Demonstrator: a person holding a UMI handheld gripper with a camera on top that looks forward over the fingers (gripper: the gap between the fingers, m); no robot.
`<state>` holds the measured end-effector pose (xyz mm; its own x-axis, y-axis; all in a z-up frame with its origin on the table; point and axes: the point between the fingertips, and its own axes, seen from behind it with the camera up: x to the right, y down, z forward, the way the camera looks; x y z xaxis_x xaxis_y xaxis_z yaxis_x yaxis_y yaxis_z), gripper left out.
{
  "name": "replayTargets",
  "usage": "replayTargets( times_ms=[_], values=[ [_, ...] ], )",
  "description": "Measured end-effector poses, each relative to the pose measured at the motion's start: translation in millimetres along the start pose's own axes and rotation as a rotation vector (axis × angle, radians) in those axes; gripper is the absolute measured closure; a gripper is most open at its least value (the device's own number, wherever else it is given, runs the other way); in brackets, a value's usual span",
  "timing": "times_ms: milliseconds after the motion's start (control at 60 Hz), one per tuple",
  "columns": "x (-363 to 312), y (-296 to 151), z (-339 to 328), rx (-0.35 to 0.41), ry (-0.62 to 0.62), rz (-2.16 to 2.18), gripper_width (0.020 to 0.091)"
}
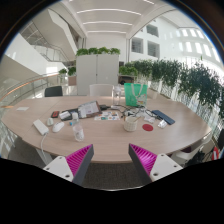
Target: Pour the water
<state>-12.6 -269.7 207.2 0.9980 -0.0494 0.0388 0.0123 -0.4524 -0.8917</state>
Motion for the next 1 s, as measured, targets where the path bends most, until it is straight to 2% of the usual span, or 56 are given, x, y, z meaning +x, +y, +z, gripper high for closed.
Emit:
replayTargets(
  times_ms=[200, 450, 717, 867, 917, 950, 983, 1000],
  values=[
    [-62.3, 16.2, 49.0, 0.041, -0.113, 0.021, 0.0281],
    [-150.2, 10.8, 162.8, 0.1, -0.265, -0.048, 0.0277],
    [-198.7, 14.8, 270.5, 0.092, -0.302, -0.04, 0.0278],
    [-210.7, 4.2, 304.5, 0.126, -0.315, -0.075, 0.0277],
    [-216.8, -0.5, 311.4, 0.137, -0.33, -0.08, 0.0294],
    [-219.7, -1.8, 315.5, 0.138, -0.337, -0.088, 0.0331],
    [-221.2, -3.5, 319.1, 0.143, -0.338, -0.099, 0.0415],
    [-221.9, -4.8, 319.8, 0.147, -0.339, -0.104, 0.0484]
  ],
)
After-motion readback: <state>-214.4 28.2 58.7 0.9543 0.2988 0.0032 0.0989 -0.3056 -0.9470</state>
